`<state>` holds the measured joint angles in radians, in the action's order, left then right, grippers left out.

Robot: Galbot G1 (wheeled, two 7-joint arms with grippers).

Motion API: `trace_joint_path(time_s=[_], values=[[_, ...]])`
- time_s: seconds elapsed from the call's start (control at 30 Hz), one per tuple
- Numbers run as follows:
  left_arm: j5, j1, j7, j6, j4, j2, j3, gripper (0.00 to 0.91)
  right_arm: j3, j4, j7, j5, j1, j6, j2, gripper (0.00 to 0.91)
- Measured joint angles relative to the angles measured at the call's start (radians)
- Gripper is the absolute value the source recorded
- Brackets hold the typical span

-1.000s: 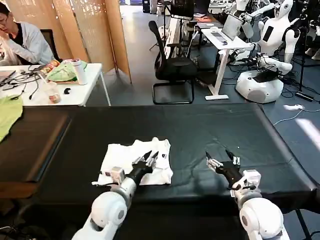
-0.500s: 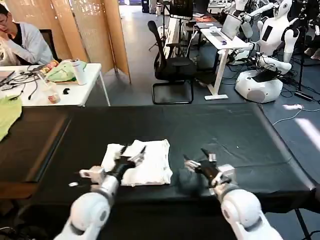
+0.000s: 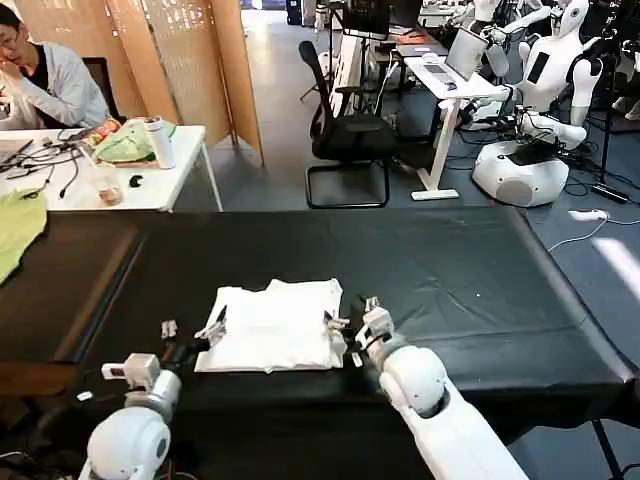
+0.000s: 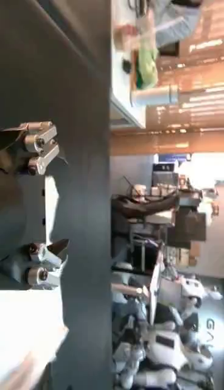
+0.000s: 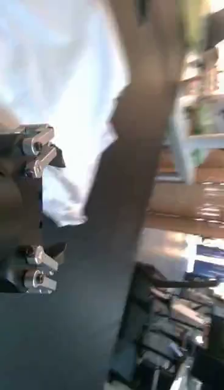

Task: Fold and organize the clothes.

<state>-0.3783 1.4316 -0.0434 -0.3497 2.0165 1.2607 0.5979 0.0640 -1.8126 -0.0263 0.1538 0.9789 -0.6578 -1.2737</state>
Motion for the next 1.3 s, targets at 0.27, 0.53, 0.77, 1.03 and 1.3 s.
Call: trace_joint_path(time_s=[0.27,0.53,0.77,1.03,1.3], values=[[-0.159,-0.014,0.031,-0.009,-0.047,0.018,0.039,0.878,0.086,-0.074,-0.015,0.19,0.044,0.1,-0.013,0.878],[-0.373,-0.025,0.056,-0.03,-0.1,0.039,0.072,0.878,0.175,-0.176,-0.017,0.307,0.102,0.122,0.016,0.878],[-0.428,-0.041,0.072,-0.044,-0.142,0.044,0.07,0.839,0.21,-0.22,-0.017,0.317,0.134,0.125,0.024,0.878],[-0.547,-0.06,0.072,-0.072,-0.178,0.04,0.077,0.0,0.237,-0.236,-0.018,0.318,0.157,0.129,0.026,0.878],[-0.585,-0.06,0.061,-0.086,-0.174,0.045,0.073,0.0,0.254,-0.245,-0.018,0.303,0.174,0.131,0.023,0.878]])
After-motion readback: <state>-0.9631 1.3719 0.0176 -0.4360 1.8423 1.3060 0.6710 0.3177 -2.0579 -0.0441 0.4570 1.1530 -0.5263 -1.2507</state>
